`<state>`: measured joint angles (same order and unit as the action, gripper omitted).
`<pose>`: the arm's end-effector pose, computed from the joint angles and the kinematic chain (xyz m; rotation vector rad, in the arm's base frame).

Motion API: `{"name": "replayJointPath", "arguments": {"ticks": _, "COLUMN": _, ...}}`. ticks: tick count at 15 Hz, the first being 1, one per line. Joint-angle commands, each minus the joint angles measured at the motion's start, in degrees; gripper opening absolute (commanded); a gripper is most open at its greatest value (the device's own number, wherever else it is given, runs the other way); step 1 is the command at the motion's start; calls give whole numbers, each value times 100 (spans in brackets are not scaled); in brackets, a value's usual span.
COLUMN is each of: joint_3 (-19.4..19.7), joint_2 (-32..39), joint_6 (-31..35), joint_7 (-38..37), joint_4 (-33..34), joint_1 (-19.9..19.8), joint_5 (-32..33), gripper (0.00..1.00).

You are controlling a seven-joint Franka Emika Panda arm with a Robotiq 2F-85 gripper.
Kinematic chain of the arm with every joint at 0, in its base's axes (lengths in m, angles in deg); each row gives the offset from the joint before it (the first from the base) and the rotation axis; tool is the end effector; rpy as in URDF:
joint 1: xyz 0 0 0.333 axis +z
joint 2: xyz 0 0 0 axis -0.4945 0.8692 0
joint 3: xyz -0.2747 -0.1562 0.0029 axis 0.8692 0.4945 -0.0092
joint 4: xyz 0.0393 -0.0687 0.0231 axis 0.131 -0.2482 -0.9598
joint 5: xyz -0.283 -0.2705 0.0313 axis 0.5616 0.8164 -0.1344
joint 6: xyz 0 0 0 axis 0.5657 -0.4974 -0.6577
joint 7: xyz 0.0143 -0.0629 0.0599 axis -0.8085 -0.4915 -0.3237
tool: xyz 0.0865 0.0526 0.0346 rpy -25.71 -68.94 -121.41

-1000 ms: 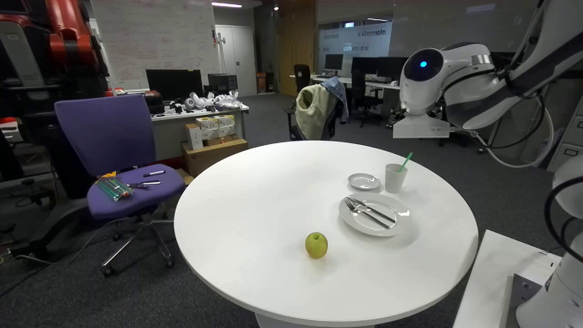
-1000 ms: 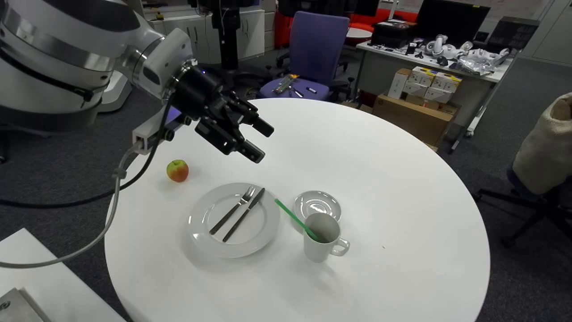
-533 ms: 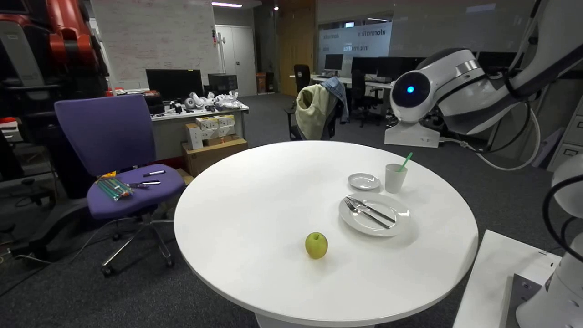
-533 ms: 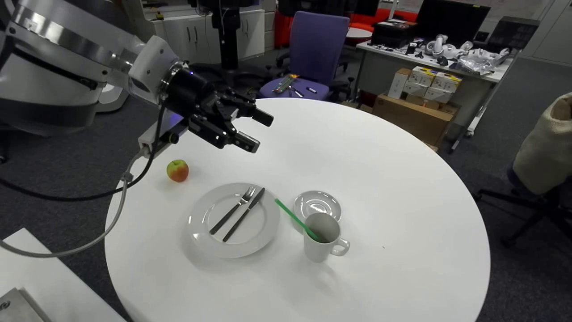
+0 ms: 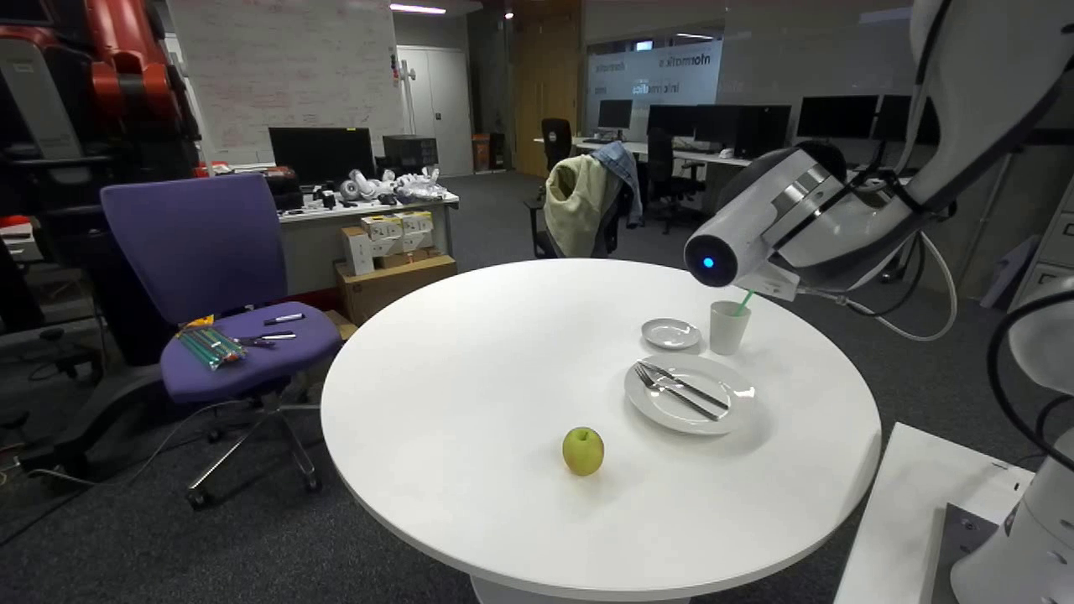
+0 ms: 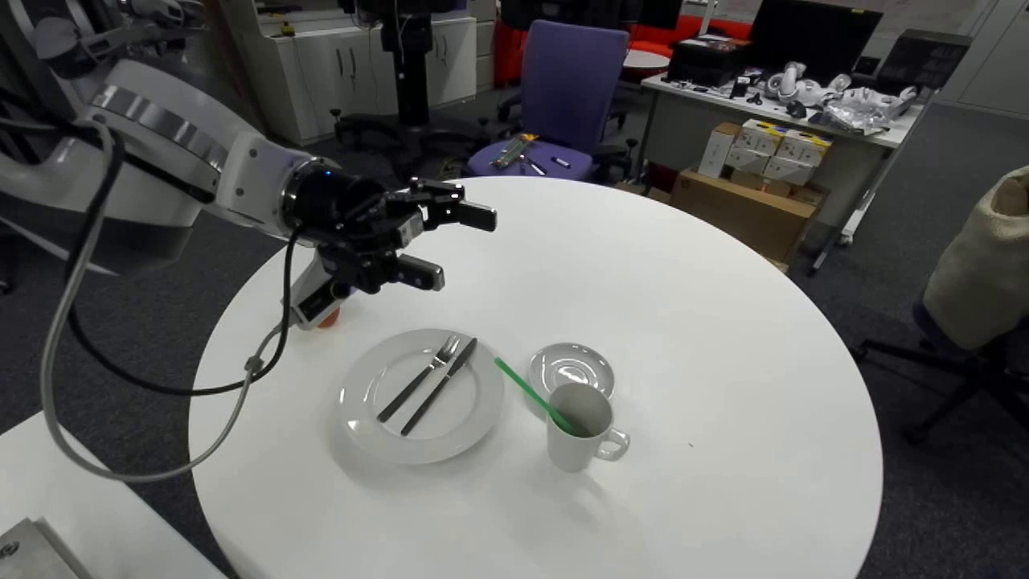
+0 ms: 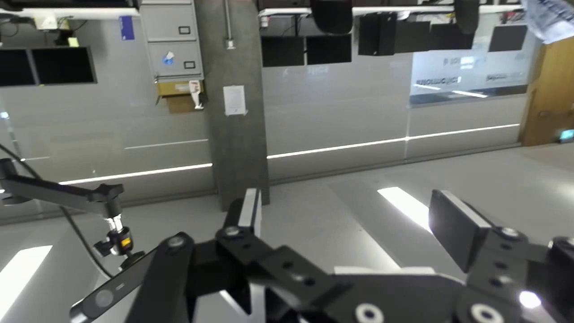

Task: Remove the green straw from the cup and put it on the table

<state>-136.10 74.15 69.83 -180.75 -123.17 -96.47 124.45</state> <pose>0.4003 -0.1198 0.3308 1.2311 -1.1849 1.3050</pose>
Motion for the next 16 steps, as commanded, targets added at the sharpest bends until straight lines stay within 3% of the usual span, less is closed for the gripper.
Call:
{"name": "replayJointPath", "arguments": {"ticks": 1, "joint_3": -582, "joint_2": 1217, "joint_6": -1240, "joint_7": -93, "joint_4": 295, "joint_1": -736, "joint_5": 284, "gripper": 100}}
{"name": "replayJointPath", "arguments": {"ticks": 3, "joint_3": -691, "joint_2": 1836, "joint_6": -1816, "joint_7": -32, "joint_4": 388, "joint_1": -952, "joint_5": 483, "gripper": 100}}
{"name": "replayJointPath", "arguments": {"ticks": 6, "joint_3": -408, "joint_2": 2724, "joint_6": -2442, "joint_7": 286, "joint_4": 628, "joint_1": -827, "joint_5": 802, "gripper": 100}}
{"name": "replayJointPath", "arguments": {"ticks": 7, "joint_3": 641, "joint_2": 2768, "joint_6": -2226, "joint_7": 422, "joint_4": 714, "joint_1": 151, "joint_5": 823, "gripper": 100}}
{"name": "replayJointPath", "arguments": {"ticks": 8, "joint_3": 925, "joint_2": 2923, "joint_6": -1760, "joint_7": 760, "joint_4": 859, "joint_1": 347, "joint_5": 867, "gripper": 100}}
{"name": "replayJointPath", "arguments": {"ticks": 11, "joint_3": 2235, "joint_2": 2790, "joint_6": -204, "joint_7": 999, "joint_4": 1148, "joint_1": 1427, "joint_5": 633, "gripper": 100}}
{"name": "replayJointPath", "arguments": {"ticks": 12, "joint_3": 1596, "joint_2": 2924, "joint_6": 99, "joint_7": 1159, "joint_4": 1201, "joint_1": 707, "joint_5": 673, "gripper": 100}}
{"name": "replayJointPath", "arguments": {"ticks": 13, "joint_3": 1766, "joint_2": 2845, "joint_6": 626, "joint_7": 1286, "joint_4": 1267, "joint_1": 767, "joint_5": 607, "gripper": 100}}
{"name": "replayJointPath", "arguments": {"ticks": 16, "joint_3": 1808, "joint_2": 2785, "joint_6": 1998, "joint_7": 1826, "joint_4": 1424, "joint_1": 464, "joint_5": 404, "gripper": 100}}
